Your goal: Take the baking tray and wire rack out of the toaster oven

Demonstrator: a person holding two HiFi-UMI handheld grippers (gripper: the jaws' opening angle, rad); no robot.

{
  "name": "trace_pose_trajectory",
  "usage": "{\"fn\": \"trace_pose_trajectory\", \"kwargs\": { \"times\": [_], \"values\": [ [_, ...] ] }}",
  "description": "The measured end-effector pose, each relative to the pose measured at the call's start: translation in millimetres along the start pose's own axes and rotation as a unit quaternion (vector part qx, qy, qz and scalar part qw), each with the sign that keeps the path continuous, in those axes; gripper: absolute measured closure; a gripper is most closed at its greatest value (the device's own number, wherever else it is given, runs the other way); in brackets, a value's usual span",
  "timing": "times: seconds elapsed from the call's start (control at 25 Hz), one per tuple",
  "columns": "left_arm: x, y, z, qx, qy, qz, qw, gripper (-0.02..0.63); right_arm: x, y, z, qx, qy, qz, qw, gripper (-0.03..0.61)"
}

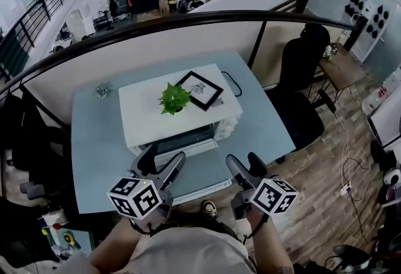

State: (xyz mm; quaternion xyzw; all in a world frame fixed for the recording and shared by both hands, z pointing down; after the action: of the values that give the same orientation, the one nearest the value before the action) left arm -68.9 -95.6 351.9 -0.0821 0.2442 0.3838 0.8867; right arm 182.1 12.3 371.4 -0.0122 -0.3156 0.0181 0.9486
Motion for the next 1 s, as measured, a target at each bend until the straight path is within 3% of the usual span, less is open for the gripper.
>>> {"fn": "trace_pose_trajectory", "kwargs": {
  "times": [0.2, 0.56, 1.0],
  "values": [
    [10.8, -3.7, 8.0, 0.029, 0.022, -0.078, 0.9963, 0.230, 21.1, -28.2, -6.0, -0.059, -0.018, -0.054, 0.997, 0.144],
    [17.9, 15.8, 23.7, 0.077, 0.055, -0.190, 0.9772, 0.230, 44.2, -58.9, 5.5, -0.134, -0.048, -0.119, 0.983, 0.152],
    [-13.0, 28.4, 42.1, 0.100, 0.122, -0.238, 0.9584, 0.230, 47.4, -79.4, 28.9, -0.156, -0.094, -0.111, 0.977, 0.167]
  ]
}}
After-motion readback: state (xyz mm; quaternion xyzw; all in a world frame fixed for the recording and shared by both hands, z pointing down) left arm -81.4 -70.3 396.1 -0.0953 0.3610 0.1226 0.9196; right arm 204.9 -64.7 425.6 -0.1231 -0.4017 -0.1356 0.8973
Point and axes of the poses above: the fingertips, and each gripper's own axes: y backward along the fingers, x to its right, z out of its underside, the point moved 7 cm from there along y, backward along the fingers, and after that the axes turned 15 degrees about x, right-handed, at the moved point
